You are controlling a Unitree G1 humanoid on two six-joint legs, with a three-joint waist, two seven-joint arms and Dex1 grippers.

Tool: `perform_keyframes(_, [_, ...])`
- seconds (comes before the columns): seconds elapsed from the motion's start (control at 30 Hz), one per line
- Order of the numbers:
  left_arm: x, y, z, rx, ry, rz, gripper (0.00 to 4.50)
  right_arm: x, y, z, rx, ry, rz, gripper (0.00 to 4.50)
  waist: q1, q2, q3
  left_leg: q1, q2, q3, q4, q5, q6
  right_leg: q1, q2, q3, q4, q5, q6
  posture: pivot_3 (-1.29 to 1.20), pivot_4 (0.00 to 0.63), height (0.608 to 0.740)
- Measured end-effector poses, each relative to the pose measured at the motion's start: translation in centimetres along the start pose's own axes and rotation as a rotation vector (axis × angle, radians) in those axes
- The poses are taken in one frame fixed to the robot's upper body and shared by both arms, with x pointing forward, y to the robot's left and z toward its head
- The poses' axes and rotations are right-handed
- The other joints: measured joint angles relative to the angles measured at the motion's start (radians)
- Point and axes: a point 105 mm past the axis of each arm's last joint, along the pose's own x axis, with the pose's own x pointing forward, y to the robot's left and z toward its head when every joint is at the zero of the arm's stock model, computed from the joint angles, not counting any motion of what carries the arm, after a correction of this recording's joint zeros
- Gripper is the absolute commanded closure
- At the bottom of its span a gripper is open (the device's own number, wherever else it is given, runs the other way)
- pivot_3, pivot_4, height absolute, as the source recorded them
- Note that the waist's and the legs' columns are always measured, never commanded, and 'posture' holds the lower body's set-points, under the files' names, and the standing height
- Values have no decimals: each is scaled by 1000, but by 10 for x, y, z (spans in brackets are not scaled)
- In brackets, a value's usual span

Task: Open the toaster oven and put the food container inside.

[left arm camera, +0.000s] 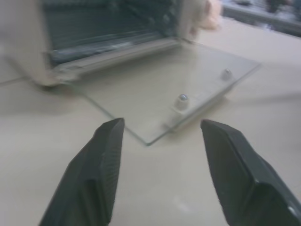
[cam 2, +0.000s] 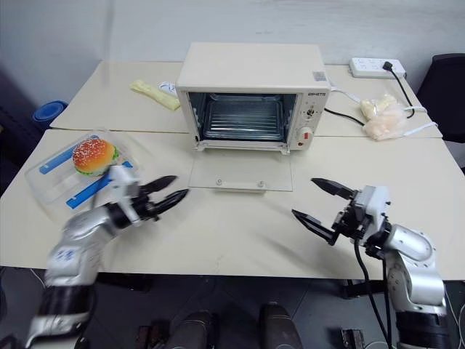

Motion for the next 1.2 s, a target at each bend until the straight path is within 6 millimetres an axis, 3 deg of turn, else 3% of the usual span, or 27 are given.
perform_keyframes(0.07, [-42,24,2,-70,5,218,81,7,4,0,7,-16,47,0,1,0,0,0,0,-1,0,0,1,1,0,-1,-1,0,0,0,150,740])
perform_keyframes(0.1, [-59,30,2,-86,9,290,34,9,6,1,6,-23,65,0,1,0,0,0,0,-1,0,0,1,1,0,-1,-2,0,0,0,150,740])
perform_keyframes(0.17, [-113,39,3,-119,-10,482,34,20,11,3,-3,-61,114,0,0,0,0,0,0,-1,0,-1,2,2,-1,-1,-3,0,0,0,150,740])
perform_keyframes(0.27, [-170,49,5,-160,-41,715,34,27,15,5,-14,-94,151,0,8,0,0,0,0,-1,0,-2,3,3,-1,-1,-5,0,0,0,150,740])
perform_keyframes(0.37, [-204,63,10,-201,-86,873,34,34,18,8,-29,-128,169,0,29,0,0,1,0,-3,0,-2,3,4,-1,-2,-5,0,-1,0,150,740])
perform_keyframes(0.43, [-214,71,8,-226,-75,928,34,36,20,8,-30,-135,182,0,36,0,0,1,0,-3,0,-2,3,4,-1,-2,-5,0,-1,0,150,740])
perform_keyframes(0.6, [-204,90,17,-293,-44,921,34,35,20,7,-34,-138,180,0,40,-1,-1,1,0,-4,-1,-3,2,4,-1,-3,-4,-1,-2,0,150,740])
perform_keyframes(0.8, [-151,120,58,-436,37,797,34,30,20,7,-56,-121,173,0,37,-1,-1,2,-2,-4,-3,-2,1,3,-2,-3,-2,-1,-2,0,150,740])
perform_keyframes(0.97, [-122,141,37,-538,280,827,34,31,20,9,-58,-111,161,0,15,-1,-1,1,-2,-3,-8,1,-4,-1,-1,-3,-2,-1,-2,0,150,740])
perform_keyframes(1.1, [-114,154,18,-573,393,881,34,34,21,13,-53,-108,147,0,-4,-1,-1,1,-2,-3,-9,2,-7,-2,-1,-3,-2,-1,-2,0,150,740])
perform_keyframes(1.2, [-107,159,14,-582,416,882,565,33,23,14,-52,-100,133,0,-6,-2,-1,0,-2,-3,-9,2,-7,-2,-1,-3,-2,-1,-2,0,150,740])
